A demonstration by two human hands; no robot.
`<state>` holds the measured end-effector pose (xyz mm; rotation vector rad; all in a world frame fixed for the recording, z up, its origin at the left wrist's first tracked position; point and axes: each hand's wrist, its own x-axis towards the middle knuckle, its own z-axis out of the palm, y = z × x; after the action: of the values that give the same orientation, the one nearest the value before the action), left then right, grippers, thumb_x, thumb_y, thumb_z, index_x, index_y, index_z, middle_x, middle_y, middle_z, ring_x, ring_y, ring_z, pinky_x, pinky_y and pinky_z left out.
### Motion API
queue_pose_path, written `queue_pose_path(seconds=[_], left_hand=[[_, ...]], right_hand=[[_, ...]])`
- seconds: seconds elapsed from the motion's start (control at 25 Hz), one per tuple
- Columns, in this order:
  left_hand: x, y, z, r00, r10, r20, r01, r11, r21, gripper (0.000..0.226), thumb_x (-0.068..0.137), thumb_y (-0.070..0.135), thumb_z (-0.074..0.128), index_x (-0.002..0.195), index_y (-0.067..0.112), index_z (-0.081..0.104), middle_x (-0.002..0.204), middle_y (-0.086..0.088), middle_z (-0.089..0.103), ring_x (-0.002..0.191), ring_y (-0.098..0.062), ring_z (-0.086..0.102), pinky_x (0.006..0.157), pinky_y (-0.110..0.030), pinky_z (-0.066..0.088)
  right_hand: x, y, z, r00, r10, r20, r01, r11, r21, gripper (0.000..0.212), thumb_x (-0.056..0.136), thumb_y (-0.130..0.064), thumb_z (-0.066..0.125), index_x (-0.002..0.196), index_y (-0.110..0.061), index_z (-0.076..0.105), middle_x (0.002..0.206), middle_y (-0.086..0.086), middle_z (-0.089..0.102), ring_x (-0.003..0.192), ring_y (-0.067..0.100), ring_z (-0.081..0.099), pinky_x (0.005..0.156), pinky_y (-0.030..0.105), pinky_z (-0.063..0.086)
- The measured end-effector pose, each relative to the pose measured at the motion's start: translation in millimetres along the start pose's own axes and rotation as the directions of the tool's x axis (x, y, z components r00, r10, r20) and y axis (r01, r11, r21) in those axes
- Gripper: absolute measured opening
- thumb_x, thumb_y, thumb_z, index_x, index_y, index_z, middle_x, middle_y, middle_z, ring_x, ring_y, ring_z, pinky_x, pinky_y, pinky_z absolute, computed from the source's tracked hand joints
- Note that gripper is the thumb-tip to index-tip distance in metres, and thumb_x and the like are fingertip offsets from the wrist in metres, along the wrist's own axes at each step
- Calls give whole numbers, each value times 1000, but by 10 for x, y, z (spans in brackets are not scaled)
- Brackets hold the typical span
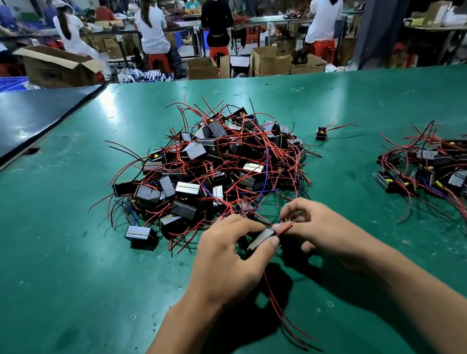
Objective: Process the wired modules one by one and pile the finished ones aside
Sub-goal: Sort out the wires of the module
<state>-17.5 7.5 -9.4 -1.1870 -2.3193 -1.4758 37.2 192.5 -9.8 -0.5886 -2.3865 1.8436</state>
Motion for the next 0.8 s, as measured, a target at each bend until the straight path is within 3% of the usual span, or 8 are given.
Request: queue_pose_path(seconds=[0.16,0.36,0.48,0.6,0.8], left_hand=[[23,-61,0,997,-73,-30,71,997,-41,13,82,22,78,90,11,75,91,8,72,85,-1,64,78,-16,48],[35,-94,8,993,-116,-20,114,990,-80,14,83,17,77,93,8,74,98,2,74,87,-10,67,80,-32,52],[31,-125,7,984,-179,-24,176,980,-94,14,85,22,75,94,10,75,92,4,74,81,-13,69,73,-38,56],[20,-137,8,983,-181,-23,179,981,-69,15,87,27,72,92,13,75,89,6,73,80,-10,67,73,-38,55],[23,-152,-12,986,-161,51,162,986,-23,22,81,37,72,71,17,72,69,6,68,67,-7,61,63,-28,50]], right_hand=[[-43,-170,-12,973,-213,-91,200,970,-138,13,82,-12,75,86,-22,67,62,-8,59,56,10,54,54,31,46],[6,-680,-190,910,-366,-196,339,927,-157,14,82,-7,73,86,-19,69,66,0,63,62,18,59,64,43,55],[-1,-958,-397,881,-426,-207,421,905,-71,13,85,-6,74,90,-16,69,75,5,67,64,16,63,60,32,55],[-26,-1074,-592,883,-427,-196,451,887,99,11,88,-6,71,95,-14,68,77,-1,71,67,13,68,61,23,55],[17,-896,-650,926,-310,-216,362,892,272,11,92,-4,62,97,-14,65,88,5,71,68,11,65,60,25,54]])
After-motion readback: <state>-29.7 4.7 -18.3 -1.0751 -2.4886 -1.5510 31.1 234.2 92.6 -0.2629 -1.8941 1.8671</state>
